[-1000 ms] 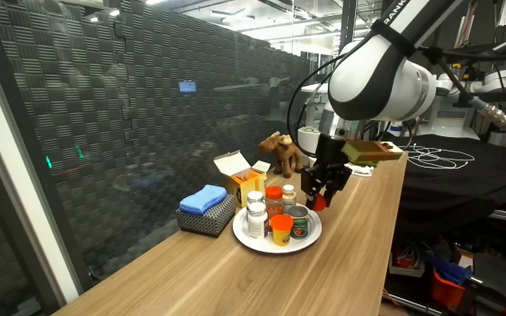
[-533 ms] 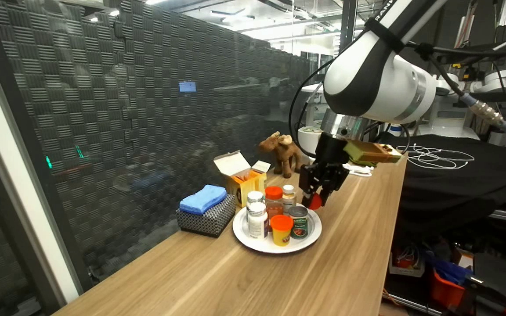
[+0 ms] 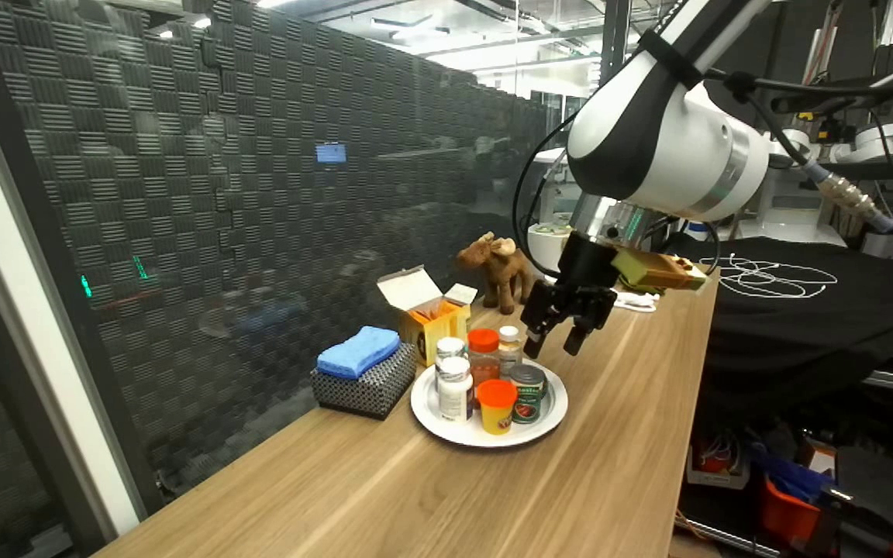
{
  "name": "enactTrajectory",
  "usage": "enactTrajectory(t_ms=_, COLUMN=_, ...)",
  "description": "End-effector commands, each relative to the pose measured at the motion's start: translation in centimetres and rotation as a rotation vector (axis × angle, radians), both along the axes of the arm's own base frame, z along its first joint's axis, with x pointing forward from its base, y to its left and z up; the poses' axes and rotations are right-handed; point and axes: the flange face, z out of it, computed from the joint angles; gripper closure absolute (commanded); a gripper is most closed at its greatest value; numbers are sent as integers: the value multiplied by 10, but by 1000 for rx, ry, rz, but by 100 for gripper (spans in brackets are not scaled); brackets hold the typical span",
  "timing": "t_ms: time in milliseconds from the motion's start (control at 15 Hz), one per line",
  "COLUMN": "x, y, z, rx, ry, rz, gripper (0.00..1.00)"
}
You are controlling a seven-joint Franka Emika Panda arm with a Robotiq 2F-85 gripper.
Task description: Put the bottles and orange plushie that are around the white plate on the white plate
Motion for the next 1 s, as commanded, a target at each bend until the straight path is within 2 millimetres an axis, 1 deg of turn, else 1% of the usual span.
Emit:
enactTrajectory(t_ms=0, x=2, y=-1, z=9, rx=10, ry=-51, rz=12, gripper=0)
enactTrajectory(t_ms=133, x=0, y=-2, z=12, rx=8, ry=-45, rz=10, gripper=0)
enactTrajectory(t_ms=200, x=-4, y=-1, z=14, rx=-14, ry=-5, rz=13, gripper=0)
enactTrajectory(t_ms=400, x=-6, y=7, z=35, rx=-92, ry=49, rz=46, gripper=0)
enactTrajectory(t_ms=533, x=-7, y=20, z=66, rx=-149, ry=114, rz=63, gripper=0)
enactTrajectory(t_ms=667, x=-7, y=40, z=100, rx=-203, ry=169, rz=71, gripper=0)
enactTrajectory(t_ms=800, x=-10, y=68, z=135, rx=-235, ry=221, rz=81, gripper=0)
enactTrajectory(t_ms=867, x=-5, y=48, z=99, rx=-203, ry=204, rz=89, gripper=0)
enactTrajectory(t_ms=933, x=-6, y=55, z=113, rx=-207, ry=201, rz=92, gripper=0)
